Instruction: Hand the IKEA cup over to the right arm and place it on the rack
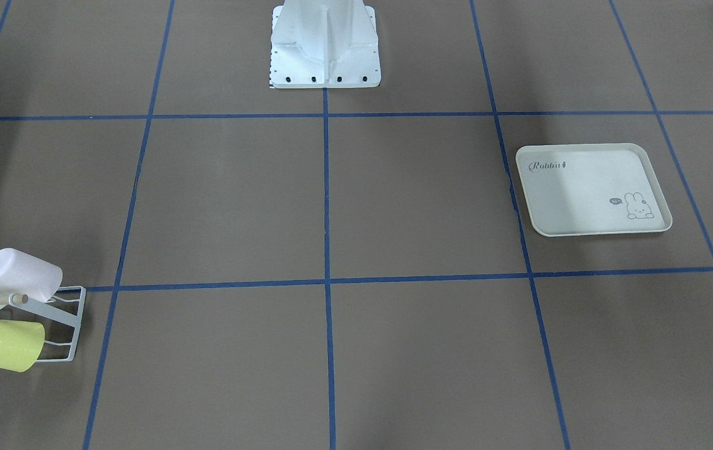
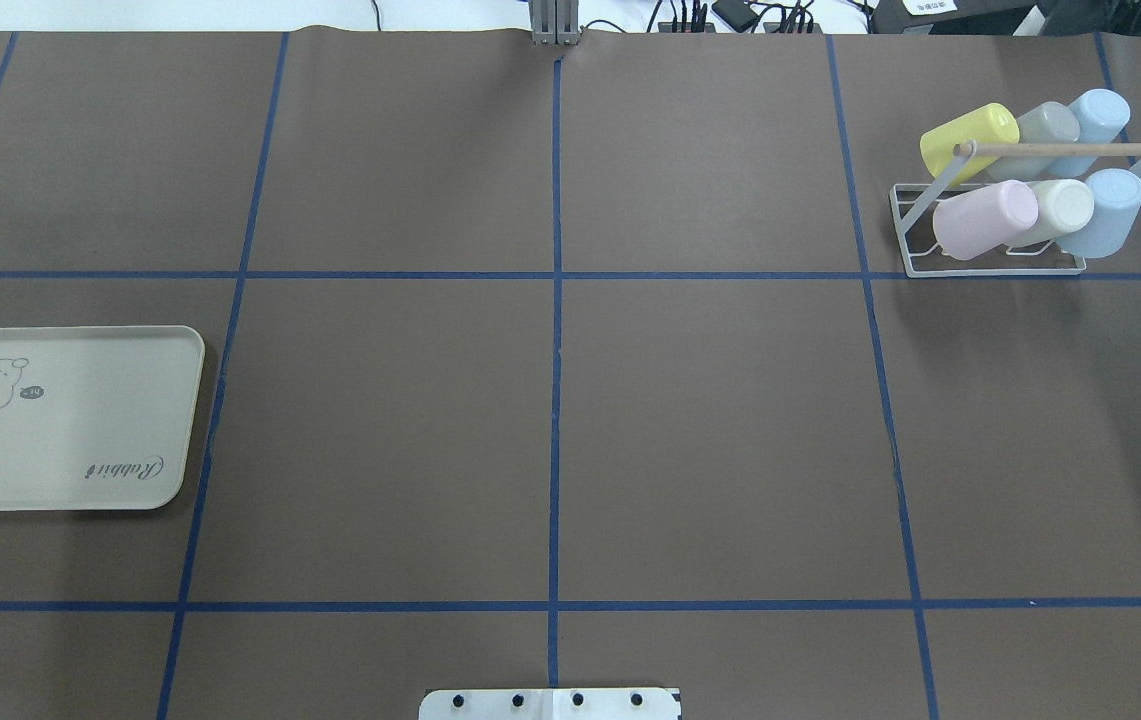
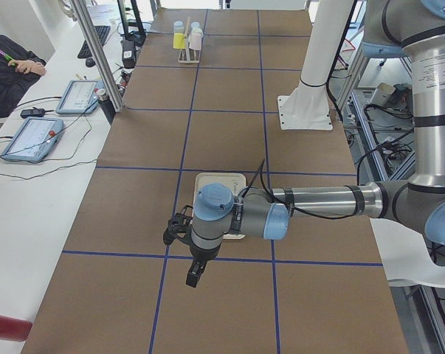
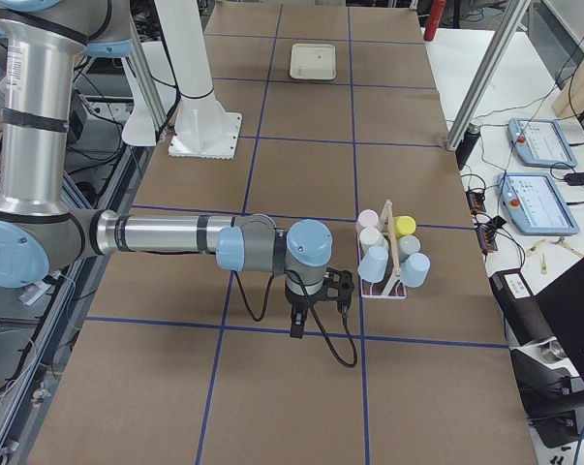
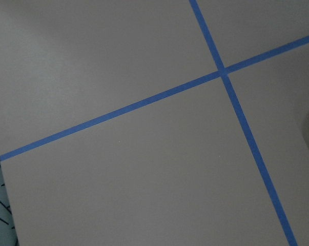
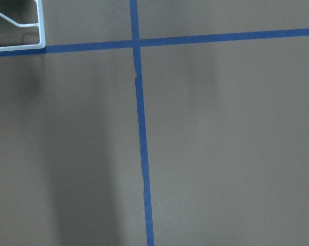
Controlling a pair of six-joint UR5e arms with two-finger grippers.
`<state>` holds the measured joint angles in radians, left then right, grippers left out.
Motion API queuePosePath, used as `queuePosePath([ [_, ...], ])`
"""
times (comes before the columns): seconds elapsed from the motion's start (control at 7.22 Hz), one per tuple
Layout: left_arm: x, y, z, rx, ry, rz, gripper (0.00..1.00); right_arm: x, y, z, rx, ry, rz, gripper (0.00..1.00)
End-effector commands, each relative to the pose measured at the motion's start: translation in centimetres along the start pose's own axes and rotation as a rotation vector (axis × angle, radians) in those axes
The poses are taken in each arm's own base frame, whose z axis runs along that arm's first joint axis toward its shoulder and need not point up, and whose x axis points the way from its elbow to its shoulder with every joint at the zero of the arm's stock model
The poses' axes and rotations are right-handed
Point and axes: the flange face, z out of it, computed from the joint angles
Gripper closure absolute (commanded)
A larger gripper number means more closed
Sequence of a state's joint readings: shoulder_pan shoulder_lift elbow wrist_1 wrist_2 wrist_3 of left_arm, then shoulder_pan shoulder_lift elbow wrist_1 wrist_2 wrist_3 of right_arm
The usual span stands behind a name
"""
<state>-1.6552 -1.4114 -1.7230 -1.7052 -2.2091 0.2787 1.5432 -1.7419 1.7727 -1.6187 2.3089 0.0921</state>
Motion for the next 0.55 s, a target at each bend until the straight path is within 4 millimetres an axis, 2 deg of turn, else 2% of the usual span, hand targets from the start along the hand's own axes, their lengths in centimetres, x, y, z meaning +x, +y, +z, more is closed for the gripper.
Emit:
queuePosePath([
  [0.0, 0.68, -0.06, -1.51, -0.007, 0.04, -0.03, 0.0, -0.02, 0.02, -0.01, 0.001, -0.001, -0.001, 0.0],
  [0.42, 1.28, 0.43, -1.01, -0.01, 0.094, -0.04, 0.0, -0.23, -0.06, -0.23, 0.006, -0.002, -0.005, 0.0],
])
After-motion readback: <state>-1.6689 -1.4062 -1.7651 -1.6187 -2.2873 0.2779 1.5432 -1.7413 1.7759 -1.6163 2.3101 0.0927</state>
